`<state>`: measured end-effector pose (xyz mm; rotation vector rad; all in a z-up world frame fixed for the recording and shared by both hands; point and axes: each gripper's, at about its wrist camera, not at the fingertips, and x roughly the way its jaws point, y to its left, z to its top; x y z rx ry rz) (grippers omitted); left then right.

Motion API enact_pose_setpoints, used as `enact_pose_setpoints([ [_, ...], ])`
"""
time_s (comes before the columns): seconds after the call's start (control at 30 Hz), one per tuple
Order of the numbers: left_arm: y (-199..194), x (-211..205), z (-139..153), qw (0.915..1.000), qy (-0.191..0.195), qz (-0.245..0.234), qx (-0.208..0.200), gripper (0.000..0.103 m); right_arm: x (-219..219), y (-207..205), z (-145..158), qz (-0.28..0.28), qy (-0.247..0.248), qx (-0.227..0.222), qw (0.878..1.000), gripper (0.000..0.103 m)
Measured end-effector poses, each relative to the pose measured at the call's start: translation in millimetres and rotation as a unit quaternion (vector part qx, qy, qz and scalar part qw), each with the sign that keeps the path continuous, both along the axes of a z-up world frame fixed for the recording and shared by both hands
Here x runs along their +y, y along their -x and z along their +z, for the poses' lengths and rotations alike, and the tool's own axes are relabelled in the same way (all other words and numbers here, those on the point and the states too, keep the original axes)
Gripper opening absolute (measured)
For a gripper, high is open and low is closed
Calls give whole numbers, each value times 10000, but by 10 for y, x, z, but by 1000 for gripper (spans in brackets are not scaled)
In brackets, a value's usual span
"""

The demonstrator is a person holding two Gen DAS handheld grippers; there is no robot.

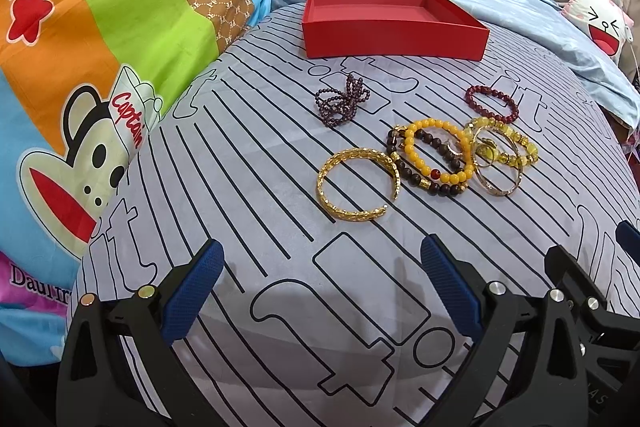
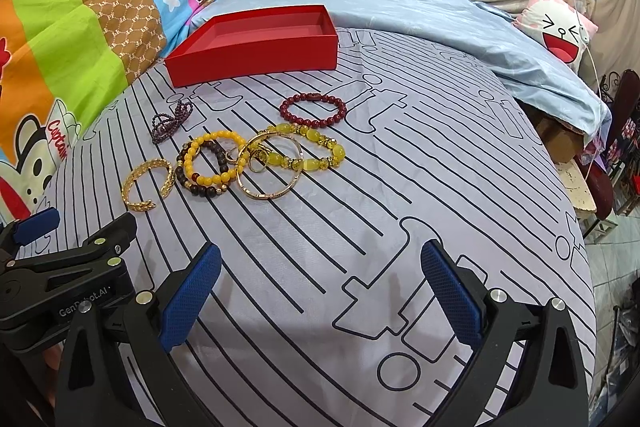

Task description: Organize jewelry

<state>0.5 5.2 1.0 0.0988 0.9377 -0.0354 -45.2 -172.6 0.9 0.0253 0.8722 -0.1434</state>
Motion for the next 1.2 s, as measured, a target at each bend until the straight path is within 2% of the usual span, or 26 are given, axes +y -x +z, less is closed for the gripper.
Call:
enact_pose_setpoints([
  [0.73,-21,-4,-54,10000,17,9,57,94,-28,-18,-43,-14,-34,39,10000,96],
  [1.07,-141,68,-108,9991,405,13,156,95,-71,-104,-72,-37,-73,89,9999,96],
  [1.2,-196,109,-140,9987,448,100,205,95,-125,-141,-83,-91,-117,116,9998,96],
])
